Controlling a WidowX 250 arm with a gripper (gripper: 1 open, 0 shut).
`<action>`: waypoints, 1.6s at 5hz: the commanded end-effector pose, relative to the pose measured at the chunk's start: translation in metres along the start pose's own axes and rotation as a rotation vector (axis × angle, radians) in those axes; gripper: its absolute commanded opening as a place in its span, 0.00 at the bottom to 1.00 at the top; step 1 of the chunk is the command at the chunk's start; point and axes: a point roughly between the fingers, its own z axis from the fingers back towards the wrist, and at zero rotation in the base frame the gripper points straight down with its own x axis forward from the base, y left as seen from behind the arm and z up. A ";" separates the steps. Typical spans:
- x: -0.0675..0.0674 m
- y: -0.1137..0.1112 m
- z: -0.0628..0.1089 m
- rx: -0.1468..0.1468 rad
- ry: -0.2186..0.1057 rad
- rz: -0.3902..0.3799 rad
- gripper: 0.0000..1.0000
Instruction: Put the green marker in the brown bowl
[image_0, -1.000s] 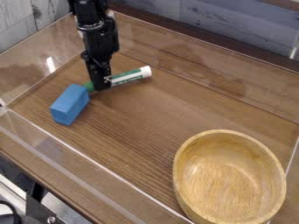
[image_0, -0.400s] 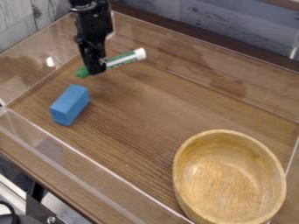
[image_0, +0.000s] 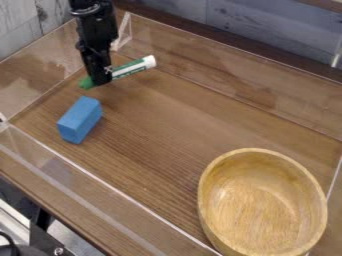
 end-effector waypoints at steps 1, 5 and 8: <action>0.003 0.018 0.018 0.059 -0.044 0.012 0.00; -0.004 0.041 0.019 0.059 -0.064 0.068 0.00; -0.004 0.042 0.023 0.049 -0.077 0.109 0.00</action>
